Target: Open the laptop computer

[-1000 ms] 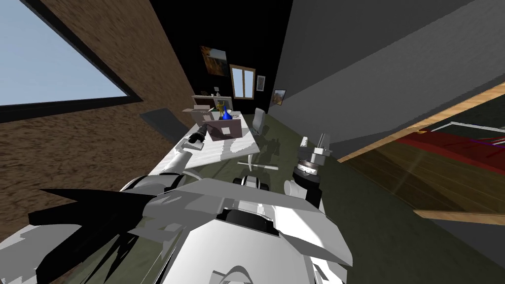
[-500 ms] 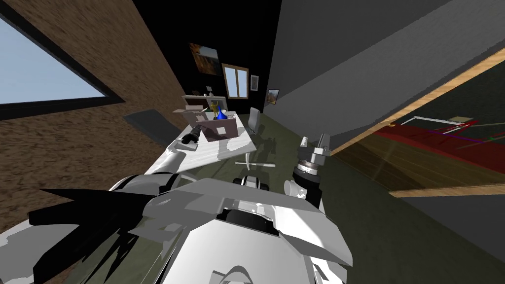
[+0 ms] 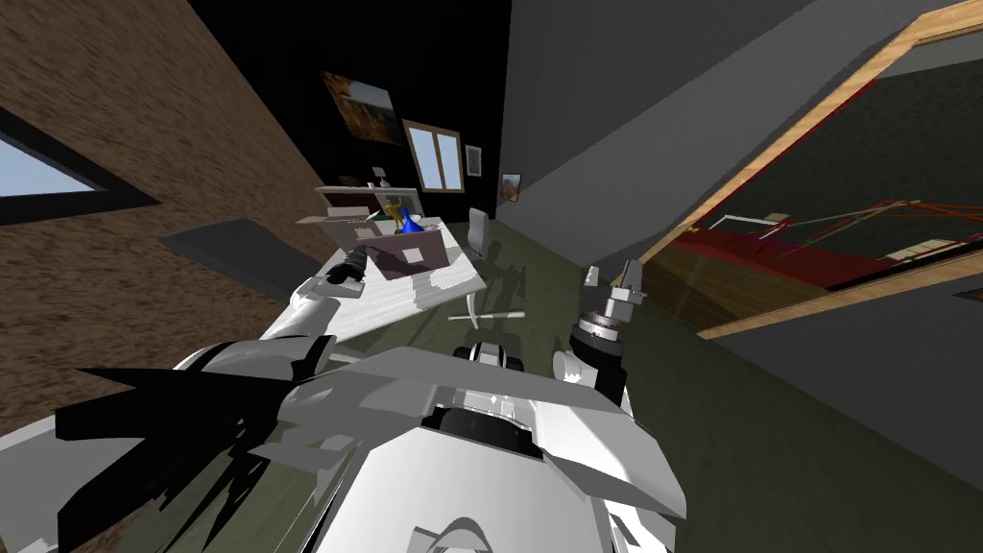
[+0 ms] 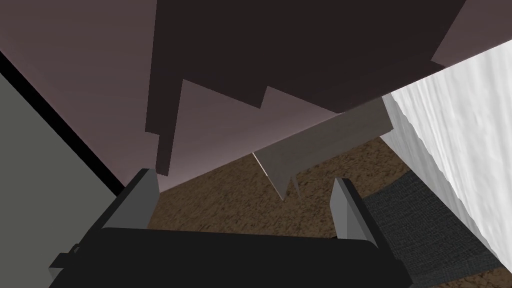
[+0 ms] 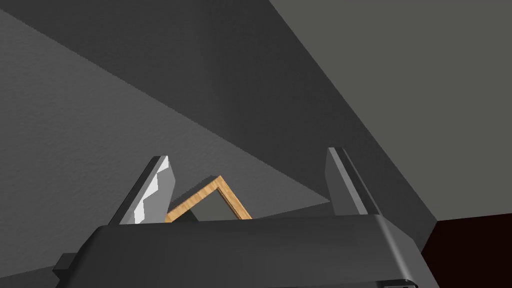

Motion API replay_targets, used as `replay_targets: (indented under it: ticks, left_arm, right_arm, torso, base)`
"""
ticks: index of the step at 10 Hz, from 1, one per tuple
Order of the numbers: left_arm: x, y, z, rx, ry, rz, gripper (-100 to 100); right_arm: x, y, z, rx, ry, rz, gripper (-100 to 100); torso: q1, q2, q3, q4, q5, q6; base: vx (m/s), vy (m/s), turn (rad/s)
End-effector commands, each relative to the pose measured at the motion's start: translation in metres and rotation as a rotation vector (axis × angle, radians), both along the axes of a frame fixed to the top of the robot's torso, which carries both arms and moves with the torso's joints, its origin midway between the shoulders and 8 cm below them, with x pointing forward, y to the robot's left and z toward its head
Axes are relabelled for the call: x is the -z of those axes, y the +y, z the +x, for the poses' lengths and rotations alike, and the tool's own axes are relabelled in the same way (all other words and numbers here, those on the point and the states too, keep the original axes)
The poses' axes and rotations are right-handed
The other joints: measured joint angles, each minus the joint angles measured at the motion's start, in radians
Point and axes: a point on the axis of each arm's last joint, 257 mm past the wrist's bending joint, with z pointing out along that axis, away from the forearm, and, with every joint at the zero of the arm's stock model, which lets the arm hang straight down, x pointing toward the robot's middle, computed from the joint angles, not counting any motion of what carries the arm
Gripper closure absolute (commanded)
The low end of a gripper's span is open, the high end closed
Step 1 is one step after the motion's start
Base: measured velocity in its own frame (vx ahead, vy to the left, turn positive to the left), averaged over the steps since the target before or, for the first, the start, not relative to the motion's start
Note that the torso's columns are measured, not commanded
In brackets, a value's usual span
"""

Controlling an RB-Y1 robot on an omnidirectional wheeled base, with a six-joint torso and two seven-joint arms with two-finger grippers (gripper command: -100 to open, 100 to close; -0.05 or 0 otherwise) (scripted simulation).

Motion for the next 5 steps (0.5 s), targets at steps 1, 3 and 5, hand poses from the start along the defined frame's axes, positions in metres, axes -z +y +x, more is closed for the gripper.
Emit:
replay_targets:
  ticks: [1,3,5]
  left_arm:
    - [-0.004,0.026,-0.021,-0.04,-0.006,0.006,-100]
    - [0.011,0.034,-0.03,-0.063,0.019,-0.012,-100]
    - [-0.015,0.063,-0.053,-0.105,-0.031,0.004,-100]
  right_arm:
    - [0.0,0.0,0.0,0.0,0.0,0.0,0]
    - [0.0,0.0,0.0,0.0,0.0,0.0,0]
    - [0.0,0.0,0.0,0.0,0.0,0.0,0]
  torso:
    - [0.0,0.0,0.001,0.0,0.0,0.0]
    - [0.003,-0.002,-0.001,0.0,0.001,-0.002]
    - [0.001,-0.001,-0.001,0.0,0.0,0.0]
  base:
    - [-0.041,-0.019,-0.102]
    - [-0.004,0.0,0.052]
    - [-0.028,-0.014,-0.187]
